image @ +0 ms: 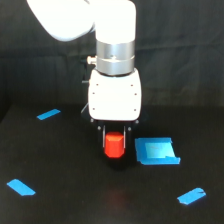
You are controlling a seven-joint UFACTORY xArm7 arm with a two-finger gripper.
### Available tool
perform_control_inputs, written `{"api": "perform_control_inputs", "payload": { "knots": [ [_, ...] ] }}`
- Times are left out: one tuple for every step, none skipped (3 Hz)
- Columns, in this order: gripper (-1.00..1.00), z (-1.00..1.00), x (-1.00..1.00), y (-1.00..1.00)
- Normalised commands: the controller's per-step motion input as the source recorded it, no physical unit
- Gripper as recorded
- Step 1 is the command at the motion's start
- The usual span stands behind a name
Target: Pick up the red object from the table
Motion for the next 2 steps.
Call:
{"api": "perform_control_inputs", "payload": {
  "knots": [
    [-1.00, 0.99, -0.02, 0.06],
    [-1.00, 0.99, 0.00, -0.05]
  ]
}}
